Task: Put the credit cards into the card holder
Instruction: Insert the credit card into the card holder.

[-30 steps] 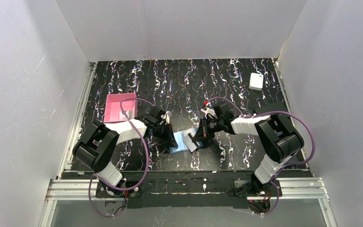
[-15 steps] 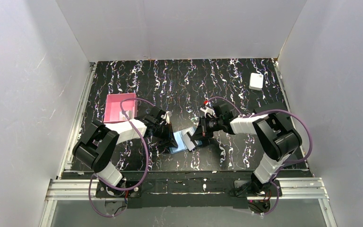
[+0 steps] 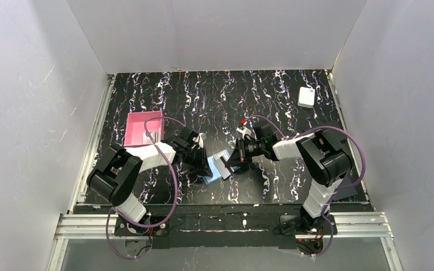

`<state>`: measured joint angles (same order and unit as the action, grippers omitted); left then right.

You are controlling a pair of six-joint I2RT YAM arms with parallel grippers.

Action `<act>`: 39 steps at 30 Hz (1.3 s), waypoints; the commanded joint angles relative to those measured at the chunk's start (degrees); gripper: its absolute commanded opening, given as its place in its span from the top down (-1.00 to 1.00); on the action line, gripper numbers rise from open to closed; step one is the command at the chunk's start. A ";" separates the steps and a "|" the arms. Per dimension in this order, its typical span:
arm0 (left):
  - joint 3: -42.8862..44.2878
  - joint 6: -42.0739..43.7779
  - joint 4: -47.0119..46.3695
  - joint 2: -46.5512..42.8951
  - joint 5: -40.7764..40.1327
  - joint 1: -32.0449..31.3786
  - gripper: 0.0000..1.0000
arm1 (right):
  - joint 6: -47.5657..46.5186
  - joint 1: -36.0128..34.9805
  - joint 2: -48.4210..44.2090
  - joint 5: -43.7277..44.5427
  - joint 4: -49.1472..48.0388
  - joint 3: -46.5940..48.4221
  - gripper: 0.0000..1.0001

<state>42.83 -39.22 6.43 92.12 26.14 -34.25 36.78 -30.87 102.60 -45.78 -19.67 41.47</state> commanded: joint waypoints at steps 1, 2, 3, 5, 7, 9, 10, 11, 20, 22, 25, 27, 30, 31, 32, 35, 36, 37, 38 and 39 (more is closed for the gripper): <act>0.26 4.28 7.46 0.24 -4.53 -0.57 1.00 | -3.15 -0.33 2.45 -3.08 -1.26 1.77 0.97; 0.67 4.96 8.49 0.24 -5.26 -0.56 1.00 | -3.53 -0.33 2.54 -2.88 -0.75 1.80 0.97; 1.08 5.57 9.44 0.18 -6.16 -0.56 1.00 | -3.91 -0.31 2.41 -2.56 -0.23 1.67 0.97; 1.91 6.82 11.09 -0.24 -7.77 -0.55 1.00 | -4.52 -0.30 1.68 -1.89 0.51 1.02 0.97; 3.17 8.46 13.30 -0.72 -9.85 -0.56 1.00 | -5.19 -0.31 1.11 -1.94 0.97 0.44 0.97; 4.75 10.25 15.39 -0.38 -11.18 -0.56 1.00 | -5.61 -0.29 1.11 -2.52 1.07 0.15 0.97; 5.46 11.10 16.30 0.17 -11.41 -0.57 1.00 | -5.69 -0.29 1.33 -2.91 0.88 0.18 0.97; 5.94 11.82 16.85 0.85 -11.39 -0.55 1.00 | -5.79 -0.27 1.69 -3.12 0.72 0.38 0.97; 6.48 13.05 16.88 3.46 -11.63 -0.55 1.00 | -3.84 -0.24 5.11 -2.64 -3.28 4.38 0.97; 6.47 13.47 16.94 3.86 -12.02 -0.54 1.00 | -4.08 -0.26 5.91 -2.58 -3.01 5.49 0.97; 6.60 14.04 17.21 4.30 -12.41 -0.57 1.00 | -4.66 -0.30 6.82 -2.70 -2.67 6.73 0.97; 6.73 14.41 17.37 4.63 -12.63 -0.55 1.00 | -4.79 -0.27 7.24 -2.63 -2.82 7.24 0.97; 6.73 14.72 17.38 4.87 -12.61 -0.55 1.00 | -4.49 -0.31 7.74 -2.70 -4.09 7.56 0.97; 6.69 14.81 17.38 4.85 -12.60 -0.57 1.00 | -4.57 -0.30 7.92 -2.74 -4.27 7.75 0.97; 6.62 14.86 17.39 4.81 -12.62 -0.58 1.00 | -4.58 -0.30 8.12 -2.90 -4.46 7.92 0.97; 6.43 14.91 17.36 4.73 -12.67 -0.55 1.00 | -4.11 -0.32 8.59 -3.26 -5.54 7.98 0.97; 6.37 14.95 17.31 4.74 -12.64 -0.55 1.00 | -3.73 -0.33 8.71 -3.44 -6.24 7.81 0.97; 6.37 14.96 17.28 4.72 -12.61 -0.55 1.00 | -3.27 -0.37 8.81 -3.56 -6.98 7.54 0.97; 6.33 14.95 17.20 4.71 -12.58 -0.55 1.00 | -2.80 -0.48 8.89 -3.61 -7.71 7.20 0.97; 6.30 14.92 17.07 4.73 -12.51 -0.55 1.00 | -2.18 -0.57 8.96 -3.69 -8.77 6.75 0.97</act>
<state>50.70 -27.03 19.92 94.37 20.38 -34.96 33.62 -30.95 110.44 -49.89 -23.26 47.90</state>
